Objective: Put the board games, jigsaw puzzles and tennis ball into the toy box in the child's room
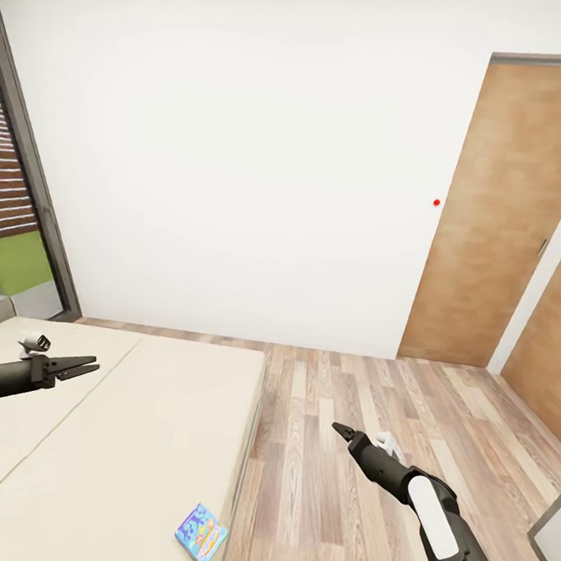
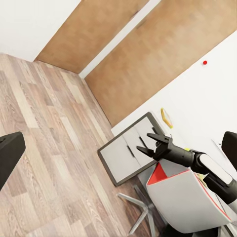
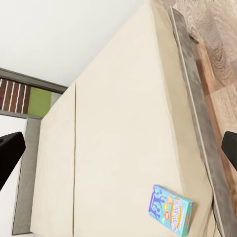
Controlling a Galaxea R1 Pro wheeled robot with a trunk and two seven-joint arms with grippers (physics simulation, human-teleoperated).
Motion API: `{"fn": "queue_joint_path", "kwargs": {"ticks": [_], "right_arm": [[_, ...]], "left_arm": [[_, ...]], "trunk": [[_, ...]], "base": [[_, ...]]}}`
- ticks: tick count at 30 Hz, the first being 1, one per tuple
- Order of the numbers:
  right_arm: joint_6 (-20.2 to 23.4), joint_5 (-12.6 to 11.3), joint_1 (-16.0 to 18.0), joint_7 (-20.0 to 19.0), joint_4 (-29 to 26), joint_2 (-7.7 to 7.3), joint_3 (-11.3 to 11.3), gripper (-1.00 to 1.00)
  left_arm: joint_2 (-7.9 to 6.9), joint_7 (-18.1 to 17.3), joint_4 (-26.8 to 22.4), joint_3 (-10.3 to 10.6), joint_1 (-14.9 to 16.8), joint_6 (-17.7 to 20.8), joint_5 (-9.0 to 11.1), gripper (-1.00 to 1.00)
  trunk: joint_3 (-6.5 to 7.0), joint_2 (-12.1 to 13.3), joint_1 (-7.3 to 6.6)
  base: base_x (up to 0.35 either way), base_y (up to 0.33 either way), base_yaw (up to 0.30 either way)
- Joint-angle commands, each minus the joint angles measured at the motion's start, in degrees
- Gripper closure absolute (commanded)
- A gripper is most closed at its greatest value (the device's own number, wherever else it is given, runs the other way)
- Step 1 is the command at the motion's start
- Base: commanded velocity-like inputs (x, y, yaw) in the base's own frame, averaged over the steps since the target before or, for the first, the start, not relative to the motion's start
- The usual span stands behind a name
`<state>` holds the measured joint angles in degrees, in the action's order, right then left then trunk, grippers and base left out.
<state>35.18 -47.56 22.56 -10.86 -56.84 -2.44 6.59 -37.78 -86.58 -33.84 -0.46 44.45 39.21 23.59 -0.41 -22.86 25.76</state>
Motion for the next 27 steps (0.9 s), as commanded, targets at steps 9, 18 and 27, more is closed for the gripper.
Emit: {"fn": "queue_joint_path", "kwargs": {"ticks": [9, 18, 27], "right_arm": [[0.3, 0.1, -0.1, -0.1, -2.1, 0.46, -0.1, -1.0], [0.3, 0.1, -0.1, -0.2, -2.5, 0.55, -0.2, -1.0], [0.4, 0.1, -0.1, -0.1, -4.2, 0.59, -0.3, -1.0]], "left_arm": [[-0.01, -0.2, 0.0, 0.0, 0.0, 0.6, 0.1, -1.0], [-0.01, -0.2, 0.0, 0.0, 0.0, 0.6, 0.1, -1.0], [-0.01, -0.2, 0.0, 0.1, 0.0, 0.6, 0.0, -1.0]], "trunk": [[-0.01, -0.1, 0.03], [-0.01, -0.1, 0.03], [0.16, -0.1, 0.03]], "base": [[0.0, 0.0, 0.0], [0.0, 0.0, 0.001], [0.025, -0.137, 0.188]]}}
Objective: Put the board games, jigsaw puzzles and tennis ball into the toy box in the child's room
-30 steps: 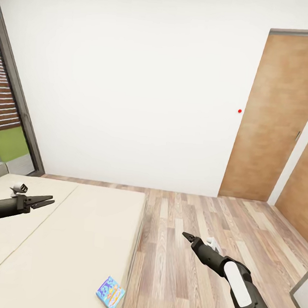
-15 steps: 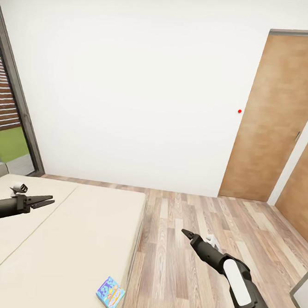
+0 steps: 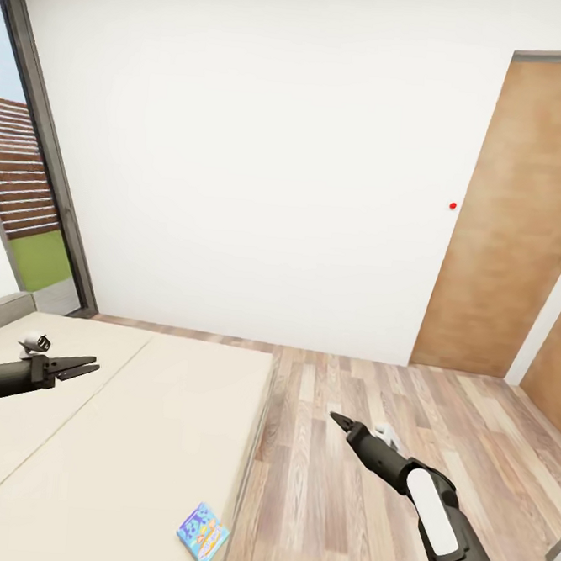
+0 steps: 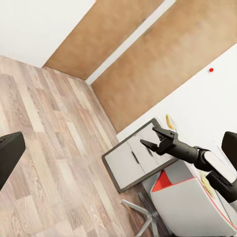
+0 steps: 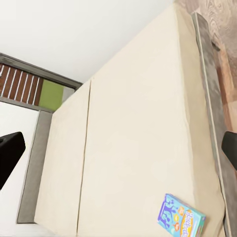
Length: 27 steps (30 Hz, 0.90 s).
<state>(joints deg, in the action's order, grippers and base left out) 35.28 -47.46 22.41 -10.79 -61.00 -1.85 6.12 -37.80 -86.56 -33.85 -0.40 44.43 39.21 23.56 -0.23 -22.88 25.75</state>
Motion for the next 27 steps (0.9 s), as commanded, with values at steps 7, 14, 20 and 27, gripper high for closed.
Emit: {"fn": "queue_joint_path", "kwargs": {"ticks": [7, 14, 20, 27], "right_arm": [[0.3, 0.0, 0.0, -0.2, -0.1, 0.0, 0.1, -1.0], [0.3, 0.0, 0.0, -0.2, -0.1, 0.0, 0.1, -1.0], [0.3, 0.0, 0.0, -0.2, -0.1, 0.0, 0.1, -1.0], [0.3, 0.0, 0.0, -0.2, -0.1, -0.02, 0.1, -1.0]], "left_arm": [[0.01, -0.2, 0.0, 0.0, 0.0, 0.6, 0.0, -1.0], [0.01, -0.2, 0.0, 0.0, 0.0, 0.6, 0.0, -1.0], [0.01, -0.2, 0.0, 0.1, 0.0, 0.6, 0.0, -1.0], [0.01, -0.2, 0.0, -0.1, 0.0, 0.6, 0.1, -1.0]], "trunk": [[0.2, 0.0, 0.03], [0.26, 0.0, 0.03], [0.34, 0.0, 0.03], [0.57, 0.0, 0.03]], "base": [[0.116, -0.176, 0.272], [0.17, -0.082, 0.091], [0.214, -0.189, 0.112], [0.113, -0.108, 0.249]]}}
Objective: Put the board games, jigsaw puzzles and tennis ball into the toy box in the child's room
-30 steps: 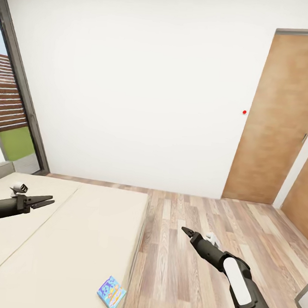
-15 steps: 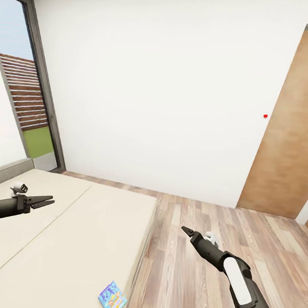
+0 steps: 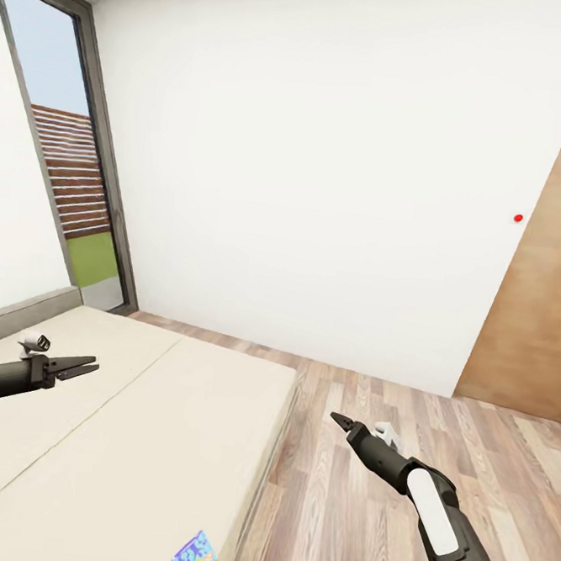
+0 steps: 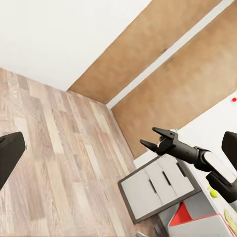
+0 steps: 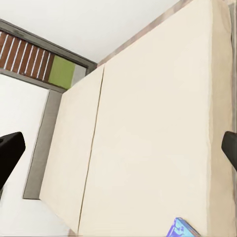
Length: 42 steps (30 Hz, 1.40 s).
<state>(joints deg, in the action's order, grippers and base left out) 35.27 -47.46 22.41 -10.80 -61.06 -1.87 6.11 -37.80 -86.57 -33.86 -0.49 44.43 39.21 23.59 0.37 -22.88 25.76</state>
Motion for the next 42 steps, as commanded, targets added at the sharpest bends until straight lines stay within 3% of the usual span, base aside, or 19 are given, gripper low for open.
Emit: {"fn": "queue_joint_path", "kwargs": {"ticks": [1, 11, 21, 42], "right_arm": [[0.3, 0.0, 0.0, -0.2, 0.0, 0.01, 0.1, -1.0], [0.2, 0.0, 0.0, -0.2, -0.1, -0.07, -2.9, -1.0], [0.2, 0.0, 0.0, -0.2, -0.1, -0.31, -3.2, -1.0], [0.2, 0.0, 0.0, -0.2, -0.1, -0.26, -3.2, -1.0]], "left_arm": [[0.01, -0.2, 0.0, 0.0, 0.0, 0.6, 0.0, -1.0], [0.01, -0.3, 0.0, 0.0, 0.0, 0.6, 0.0, -1.0], [0.01, -0.2, 0.0, 0.0, 0.0, 0.6, 0.0, -1.0], [0.01, -0.3, 0.0, 0.0, 0.0, 0.6, 0.0, -1.0]], "trunk": [[0.01, 0.0, 0.03], [0.46, 0.0, 0.03], [0.93, 0.0, 0.03], [1.19, 0.0, 0.03]], "base": [[0.023, -0.022, 0.262], [0.005, -0.004, 0.264], [0.0, -0.017, 0.252], [0.0, -0.067, 0.103]]}}
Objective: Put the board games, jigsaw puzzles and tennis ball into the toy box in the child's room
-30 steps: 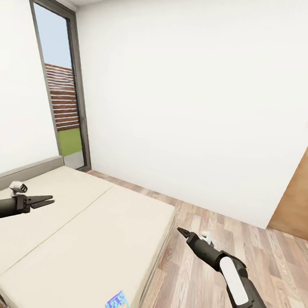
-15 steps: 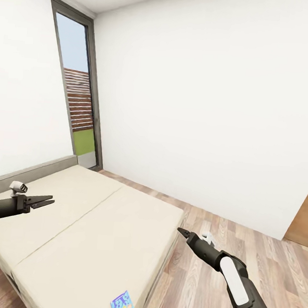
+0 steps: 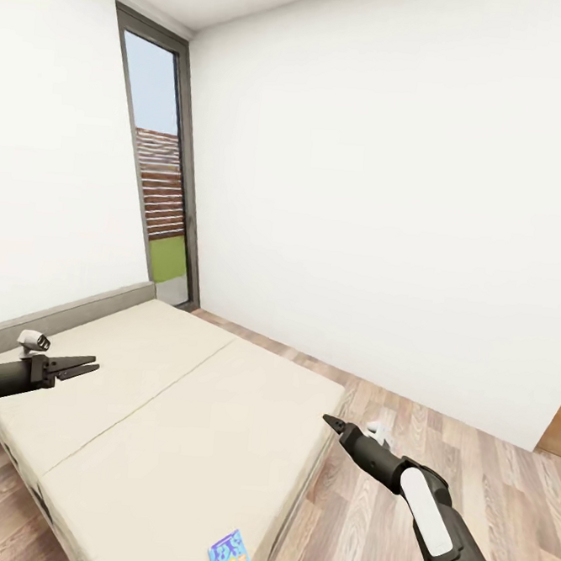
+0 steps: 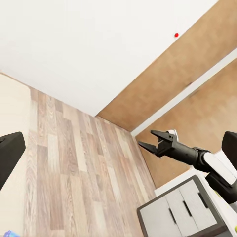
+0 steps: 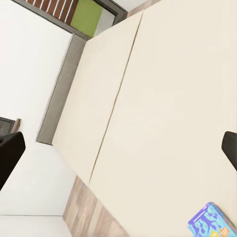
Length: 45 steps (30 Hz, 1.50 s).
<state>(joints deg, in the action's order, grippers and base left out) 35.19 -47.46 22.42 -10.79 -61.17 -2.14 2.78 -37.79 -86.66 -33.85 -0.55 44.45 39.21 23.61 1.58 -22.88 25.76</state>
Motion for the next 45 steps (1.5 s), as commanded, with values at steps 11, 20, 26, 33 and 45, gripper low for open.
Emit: {"fn": "queue_joint_path", "kwargs": {"ticks": [11, 20, 26, 33, 45], "right_arm": [[0.3, 0.0, 0.0, -0.2, -0.1, 0.03, 0.1, -1.0], [0.3, 0.0, 0.0, -0.2, -0.1, 0.1, 0.0, -1.0], [0.3, 0.0, 0.0, -0.2, 0.0, 0.12, 0.0, -1.0], [0.3, 0.0, 0.0, -0.2, -0.1, 0.04, 0.0, -1.0], [0.3, 0.0, 0.0, -0.2, -0.1, 0.05, 0.0, -1.0]], "left_arm": [[0.0, -0.2, 0.0, 0.0, 0.0, 0.6, 0.1, -1.0], [0.0, -0.2, 0.0, 0.0, 0.0, 0.6, 0.1, -1.0], [0.0, -0.2, 0.0, 0.0, 0.0, 0.6, 0.1, -1.0], [0.12, -0.2, 0.0, 0.0, 0.0, 0.6, 0.1, -1.0], [0.16, -0.2, 0.0, 0.0, 0.0, 0.6, 0.0, -1.0]], "trunk": [[0.01, 0.0, 0.02], [0.11, 0.0, 0.02], [0.16, 0.0, 0.02], [0.17, 0.0, 0.02], [0.17, 0.0, 0.02]], "base": [[0.03, -0.123, 0.03], [0.008, -0.043, 0.172], [0.001, -0.133, 0.126], [0.0, -0.035, 0.021], [0.0, -0.266, 0.165]]}}
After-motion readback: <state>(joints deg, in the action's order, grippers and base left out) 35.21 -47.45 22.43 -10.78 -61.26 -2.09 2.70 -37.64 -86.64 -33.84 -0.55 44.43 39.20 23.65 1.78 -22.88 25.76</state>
